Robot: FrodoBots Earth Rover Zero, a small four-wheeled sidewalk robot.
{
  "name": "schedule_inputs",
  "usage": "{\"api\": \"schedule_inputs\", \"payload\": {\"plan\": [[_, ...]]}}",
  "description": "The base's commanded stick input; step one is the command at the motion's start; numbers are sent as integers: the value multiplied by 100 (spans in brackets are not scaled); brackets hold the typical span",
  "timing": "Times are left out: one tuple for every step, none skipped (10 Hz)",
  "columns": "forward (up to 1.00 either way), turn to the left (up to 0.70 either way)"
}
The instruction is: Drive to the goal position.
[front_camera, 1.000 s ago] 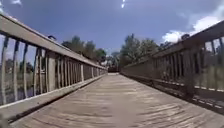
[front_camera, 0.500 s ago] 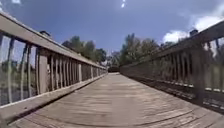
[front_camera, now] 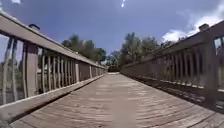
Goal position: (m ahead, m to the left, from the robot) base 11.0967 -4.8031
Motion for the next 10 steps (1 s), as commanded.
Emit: {"api": "schedule_inputs", "payload": {"plan": [[50,0],[50,0],[50,0],[50,0],[50,0],[50,0],[50,0],[50,0],[50,0],[50,0]]}}
